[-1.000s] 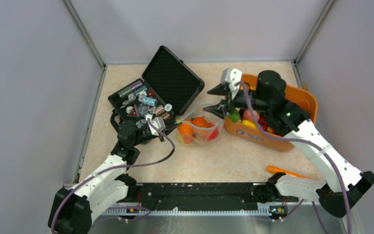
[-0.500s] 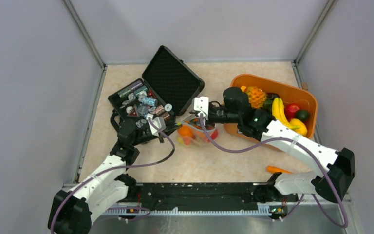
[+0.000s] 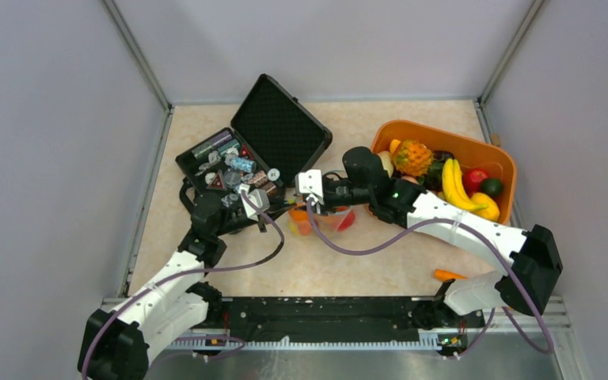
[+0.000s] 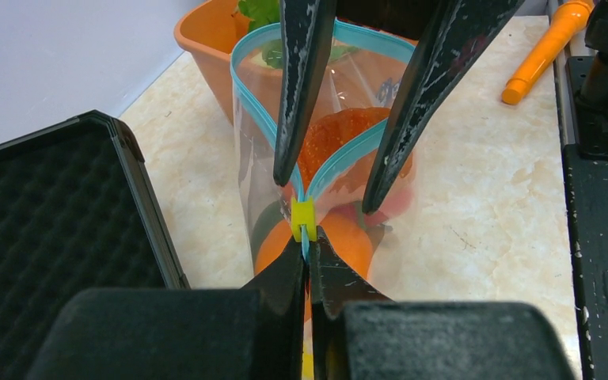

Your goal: Place the food in the zip-top bag and seal the zipper

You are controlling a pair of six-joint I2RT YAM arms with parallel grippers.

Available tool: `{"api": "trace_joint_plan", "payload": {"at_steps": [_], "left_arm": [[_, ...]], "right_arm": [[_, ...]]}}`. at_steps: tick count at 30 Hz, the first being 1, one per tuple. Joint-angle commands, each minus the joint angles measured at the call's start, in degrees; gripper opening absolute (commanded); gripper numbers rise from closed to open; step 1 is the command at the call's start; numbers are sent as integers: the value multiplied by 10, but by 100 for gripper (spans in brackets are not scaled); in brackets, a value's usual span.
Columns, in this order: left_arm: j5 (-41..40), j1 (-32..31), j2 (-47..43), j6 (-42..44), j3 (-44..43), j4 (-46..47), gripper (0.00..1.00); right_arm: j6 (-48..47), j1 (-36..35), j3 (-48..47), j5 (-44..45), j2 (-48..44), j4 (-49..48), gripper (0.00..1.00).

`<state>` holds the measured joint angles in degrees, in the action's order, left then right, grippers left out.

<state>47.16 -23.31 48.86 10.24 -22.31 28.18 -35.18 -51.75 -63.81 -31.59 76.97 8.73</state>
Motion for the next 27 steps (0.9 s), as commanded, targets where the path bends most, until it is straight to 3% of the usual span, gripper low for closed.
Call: {"api": "trace_joint_plan", "payload": {"at_steps": [1,22,27], "left_arm": [[16,2,-2,2,-29,9,0],[22,2,0,7,-34,-4,0],[22,2,-3,7,-34,-5,0]], "right_arm": [[-18,-8,-34,-23,5,-29,35],[-16,-8,-54,-30,36,-16,18],[-25,-8,-62,-22,43,10,18]]}}
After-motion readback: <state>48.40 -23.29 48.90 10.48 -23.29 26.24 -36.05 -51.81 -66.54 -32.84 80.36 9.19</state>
